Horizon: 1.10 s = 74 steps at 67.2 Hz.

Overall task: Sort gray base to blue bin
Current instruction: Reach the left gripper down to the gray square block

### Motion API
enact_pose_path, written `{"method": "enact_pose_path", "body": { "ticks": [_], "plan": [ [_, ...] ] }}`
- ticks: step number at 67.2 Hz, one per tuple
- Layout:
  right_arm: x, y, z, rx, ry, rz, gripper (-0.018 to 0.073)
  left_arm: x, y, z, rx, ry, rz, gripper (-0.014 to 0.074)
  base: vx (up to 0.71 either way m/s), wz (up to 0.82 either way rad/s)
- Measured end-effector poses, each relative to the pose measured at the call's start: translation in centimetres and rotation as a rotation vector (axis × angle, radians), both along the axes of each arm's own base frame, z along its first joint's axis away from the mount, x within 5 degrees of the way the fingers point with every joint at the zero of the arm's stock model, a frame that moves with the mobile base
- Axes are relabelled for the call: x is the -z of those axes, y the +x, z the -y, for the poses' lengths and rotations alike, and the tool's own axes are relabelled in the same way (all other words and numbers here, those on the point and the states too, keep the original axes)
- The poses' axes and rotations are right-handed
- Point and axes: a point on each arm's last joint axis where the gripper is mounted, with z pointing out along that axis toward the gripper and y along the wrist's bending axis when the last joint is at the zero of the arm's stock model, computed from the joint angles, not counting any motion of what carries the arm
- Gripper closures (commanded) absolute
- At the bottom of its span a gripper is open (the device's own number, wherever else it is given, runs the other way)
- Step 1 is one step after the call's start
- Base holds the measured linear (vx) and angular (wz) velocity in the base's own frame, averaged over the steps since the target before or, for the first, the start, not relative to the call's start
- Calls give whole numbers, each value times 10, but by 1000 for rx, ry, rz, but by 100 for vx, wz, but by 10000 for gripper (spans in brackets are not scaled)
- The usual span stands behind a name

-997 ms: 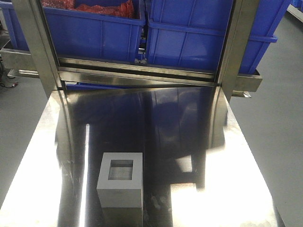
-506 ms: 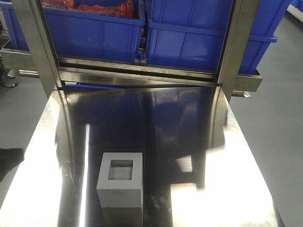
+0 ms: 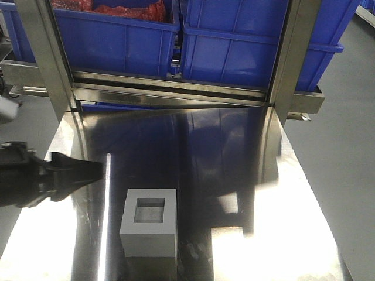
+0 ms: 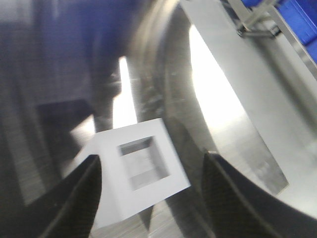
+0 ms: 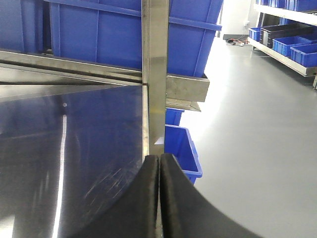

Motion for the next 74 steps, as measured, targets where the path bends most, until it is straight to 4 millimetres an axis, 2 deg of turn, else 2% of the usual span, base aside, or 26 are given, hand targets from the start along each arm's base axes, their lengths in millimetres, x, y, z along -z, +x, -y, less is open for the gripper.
{"method": "enact_pose_path", "body": {
  "ticks": [12, 29, 48, 74],
  "plan": [
    [0, 0, 0, 0, 0, 0, 564, 15, 11, 30, 76, 78, -48, 167, 0, 0],
    [0, 0, 0, 0, 0, 0, 564, 40, 25, 57, 51, 272, -164, 167, 0, 0],
    [0, 0, 0, 0, 0, 0, 564, 57, 40, 70, -43, 432, -212, 167, 0, 0],
    [0, 0, 0, 1, 5, 0, 564, 78, 53, 76, -68, 469, -277, 167, 0, 0]
  ]
}}
